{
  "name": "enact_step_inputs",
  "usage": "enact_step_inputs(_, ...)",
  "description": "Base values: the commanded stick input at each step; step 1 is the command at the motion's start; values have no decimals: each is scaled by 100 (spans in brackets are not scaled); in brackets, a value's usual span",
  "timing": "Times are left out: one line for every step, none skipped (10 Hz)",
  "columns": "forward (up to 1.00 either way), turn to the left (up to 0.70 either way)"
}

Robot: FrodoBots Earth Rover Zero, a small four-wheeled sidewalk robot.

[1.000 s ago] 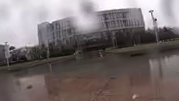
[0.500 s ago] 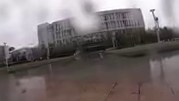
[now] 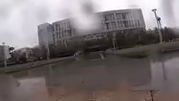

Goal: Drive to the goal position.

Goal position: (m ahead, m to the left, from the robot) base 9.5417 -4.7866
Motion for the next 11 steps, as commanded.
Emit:
enact_step_inputs(70,0)
enact_step_inputs(70,0)
enact_step_inputs(70,0)
enact_step_inputs(70,0)
enact_step_inputs(70,0)
enact_step_inputs(70,0)
enact_step_inputs(70,0)
enact_step_inputs(70,0)
enact_step_inputs(70,0)
enact_step_inputs(70,0)
enact_step_inputs(70,0)
